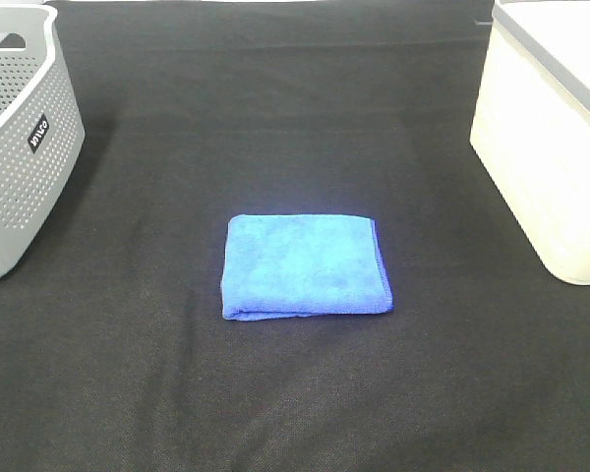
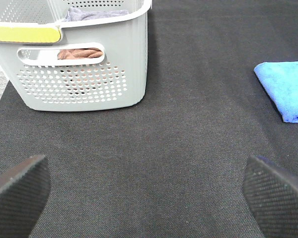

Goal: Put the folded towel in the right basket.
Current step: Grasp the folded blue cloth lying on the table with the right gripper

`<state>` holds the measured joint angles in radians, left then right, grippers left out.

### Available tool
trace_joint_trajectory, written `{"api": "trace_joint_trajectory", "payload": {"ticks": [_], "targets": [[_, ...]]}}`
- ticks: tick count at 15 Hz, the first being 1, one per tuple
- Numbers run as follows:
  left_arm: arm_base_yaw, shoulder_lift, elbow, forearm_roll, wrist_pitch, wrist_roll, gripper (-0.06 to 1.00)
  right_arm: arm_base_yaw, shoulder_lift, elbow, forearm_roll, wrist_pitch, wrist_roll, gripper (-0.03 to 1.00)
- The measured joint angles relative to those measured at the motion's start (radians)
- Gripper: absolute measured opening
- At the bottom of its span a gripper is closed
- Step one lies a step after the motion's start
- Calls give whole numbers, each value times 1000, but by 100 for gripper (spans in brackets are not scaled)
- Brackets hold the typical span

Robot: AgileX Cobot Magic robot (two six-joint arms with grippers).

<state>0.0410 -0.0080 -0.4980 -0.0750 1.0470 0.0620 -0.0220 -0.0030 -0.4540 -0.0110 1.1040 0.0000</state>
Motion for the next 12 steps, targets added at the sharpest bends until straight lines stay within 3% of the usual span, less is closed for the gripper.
{"api": "trace_joint_trajectory", "payload": {"ticks": [12], "targets": [[0,0,0,0,0,0,98,0,0,0,0,0,0,96]]}}
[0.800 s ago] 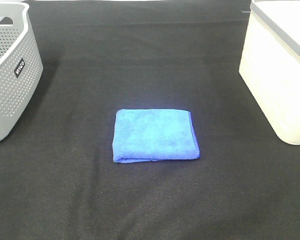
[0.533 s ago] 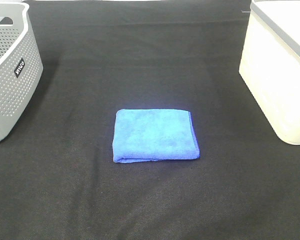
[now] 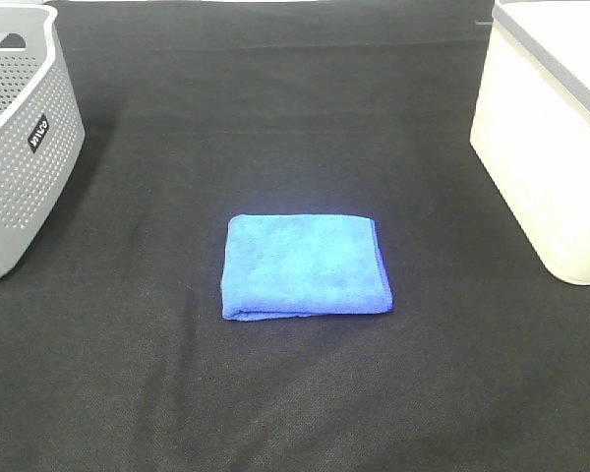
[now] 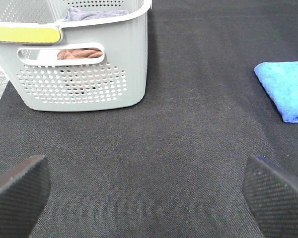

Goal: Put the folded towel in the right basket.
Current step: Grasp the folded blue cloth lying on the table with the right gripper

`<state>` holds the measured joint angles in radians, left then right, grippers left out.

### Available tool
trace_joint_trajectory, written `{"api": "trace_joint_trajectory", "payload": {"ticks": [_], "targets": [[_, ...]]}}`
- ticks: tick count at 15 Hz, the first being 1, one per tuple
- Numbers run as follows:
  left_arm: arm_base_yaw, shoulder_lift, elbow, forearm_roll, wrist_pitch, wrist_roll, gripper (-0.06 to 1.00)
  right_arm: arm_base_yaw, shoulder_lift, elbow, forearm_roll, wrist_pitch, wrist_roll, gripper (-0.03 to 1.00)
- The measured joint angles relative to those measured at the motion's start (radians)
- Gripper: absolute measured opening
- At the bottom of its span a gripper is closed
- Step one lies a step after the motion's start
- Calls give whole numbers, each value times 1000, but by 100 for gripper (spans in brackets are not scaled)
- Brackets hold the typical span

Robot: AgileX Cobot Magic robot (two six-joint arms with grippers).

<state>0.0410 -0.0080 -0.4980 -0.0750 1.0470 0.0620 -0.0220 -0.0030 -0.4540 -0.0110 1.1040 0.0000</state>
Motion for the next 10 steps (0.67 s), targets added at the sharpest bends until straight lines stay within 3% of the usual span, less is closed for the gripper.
{"api": "trace_joint_trajectory", "payload": {"ticks": [10], "targets": [[0,0,0,0,0,0,98,0,0,0,0,0,0,96]]}}
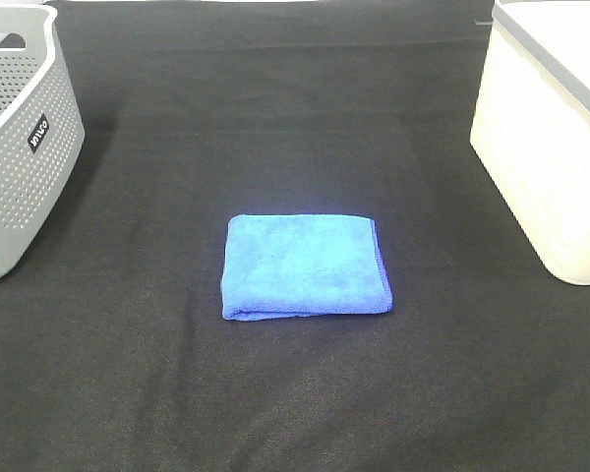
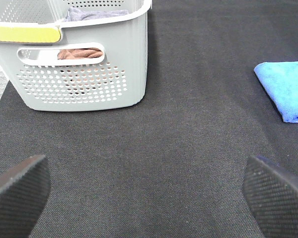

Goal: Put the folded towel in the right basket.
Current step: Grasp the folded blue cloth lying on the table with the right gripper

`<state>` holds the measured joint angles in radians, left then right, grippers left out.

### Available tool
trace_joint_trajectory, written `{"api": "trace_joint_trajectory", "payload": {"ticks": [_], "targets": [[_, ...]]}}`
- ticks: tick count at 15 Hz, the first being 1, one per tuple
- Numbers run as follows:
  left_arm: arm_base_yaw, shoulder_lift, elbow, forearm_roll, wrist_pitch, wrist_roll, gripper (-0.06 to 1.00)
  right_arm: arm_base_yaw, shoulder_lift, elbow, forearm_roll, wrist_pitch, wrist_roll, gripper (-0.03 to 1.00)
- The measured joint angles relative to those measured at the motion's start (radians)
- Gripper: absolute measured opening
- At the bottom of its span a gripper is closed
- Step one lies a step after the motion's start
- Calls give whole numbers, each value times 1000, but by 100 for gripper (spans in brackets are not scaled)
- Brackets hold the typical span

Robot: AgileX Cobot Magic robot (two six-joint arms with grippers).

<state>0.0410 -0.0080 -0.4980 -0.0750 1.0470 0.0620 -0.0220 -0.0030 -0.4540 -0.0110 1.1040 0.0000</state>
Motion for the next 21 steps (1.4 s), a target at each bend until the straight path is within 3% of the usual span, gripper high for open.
{"api": "trace_joint_trajectory", "payload": {"ticks": [21], "targets": [[0,0,0,0,0,0,98,0,0,0,0,0,0,96]]}}
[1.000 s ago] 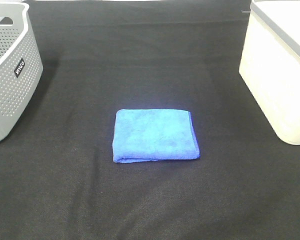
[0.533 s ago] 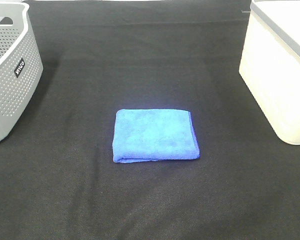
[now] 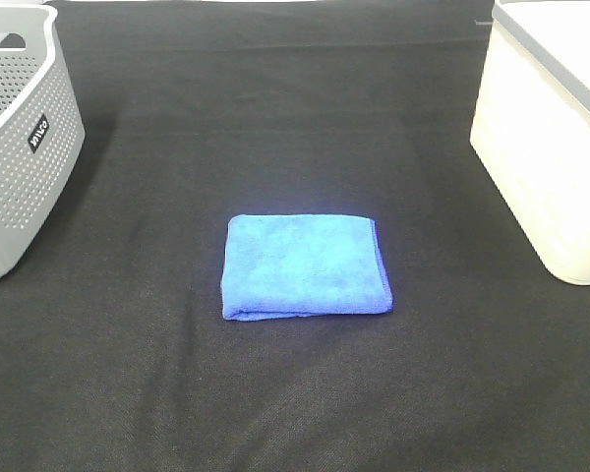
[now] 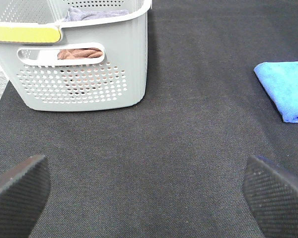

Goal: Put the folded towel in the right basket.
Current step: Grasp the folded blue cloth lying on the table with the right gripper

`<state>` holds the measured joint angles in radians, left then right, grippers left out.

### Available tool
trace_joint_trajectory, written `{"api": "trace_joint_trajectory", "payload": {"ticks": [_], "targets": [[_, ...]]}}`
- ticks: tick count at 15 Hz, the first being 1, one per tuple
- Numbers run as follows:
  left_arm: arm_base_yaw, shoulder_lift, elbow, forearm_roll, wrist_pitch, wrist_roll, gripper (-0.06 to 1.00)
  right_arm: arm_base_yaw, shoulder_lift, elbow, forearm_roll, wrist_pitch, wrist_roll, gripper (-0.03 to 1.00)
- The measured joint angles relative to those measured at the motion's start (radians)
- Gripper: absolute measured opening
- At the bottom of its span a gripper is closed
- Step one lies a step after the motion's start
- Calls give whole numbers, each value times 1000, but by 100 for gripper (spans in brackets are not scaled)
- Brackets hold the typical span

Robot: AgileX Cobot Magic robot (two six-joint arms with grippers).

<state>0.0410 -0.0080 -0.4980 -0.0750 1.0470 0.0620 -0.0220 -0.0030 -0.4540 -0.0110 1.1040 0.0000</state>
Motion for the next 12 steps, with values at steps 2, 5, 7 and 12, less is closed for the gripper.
{"api": "trace_joint_trajectory", "payload": {"ticks": [2,5,7,12], "targets": [[0,0,0,0,0,0,98,0,0,0,0,0,0,96],[0,0,0,0,0,0,98,0,0,0,0,0,0,96],[0,0,0,0,0,0,98,0,0,0,0,0,0,96],[0,0,0,0,0,0,98,0,0,0,1,0,0,96]]}}
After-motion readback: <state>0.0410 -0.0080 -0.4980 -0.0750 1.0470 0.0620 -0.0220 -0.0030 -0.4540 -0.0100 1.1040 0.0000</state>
